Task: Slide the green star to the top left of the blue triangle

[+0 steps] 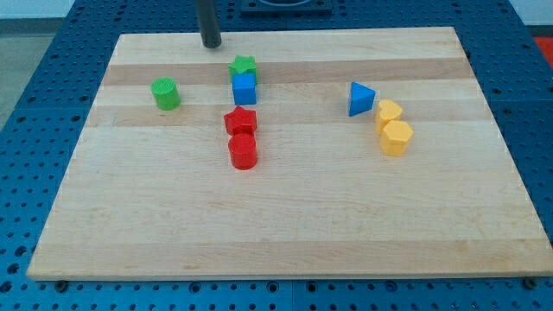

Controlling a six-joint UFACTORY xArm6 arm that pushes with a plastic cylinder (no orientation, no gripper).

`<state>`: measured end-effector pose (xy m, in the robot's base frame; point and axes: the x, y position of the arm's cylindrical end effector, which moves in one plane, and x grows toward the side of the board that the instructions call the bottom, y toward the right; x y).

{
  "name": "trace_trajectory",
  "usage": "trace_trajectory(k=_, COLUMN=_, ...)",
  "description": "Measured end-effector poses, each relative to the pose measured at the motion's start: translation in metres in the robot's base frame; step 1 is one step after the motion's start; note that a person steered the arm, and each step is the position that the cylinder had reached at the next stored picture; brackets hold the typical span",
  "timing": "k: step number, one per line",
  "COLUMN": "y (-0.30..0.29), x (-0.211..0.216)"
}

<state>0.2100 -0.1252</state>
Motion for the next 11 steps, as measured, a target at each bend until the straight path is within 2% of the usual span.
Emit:
trace_trajectory(k=1, y=0.028, x=-0.004)
trace_trajectory(k=2, y=0.083, x=0.028)
trace_trajectory(k=3, y=0.086, x=0.050)
trace_trajectory(k=4, y=0.085, x=0.040)
trace_trajectory(k=5, y=0.065, x=0.013)
trace_trajectory(k=6, y=0.033, x=0.007)
trace_trajectory(k=7, y=0.020, x=0.046)
trace_trajectory(k=8, y=0.016, x=0.064)
trace_trajectory(k=11, y=0.017, x=0.083)
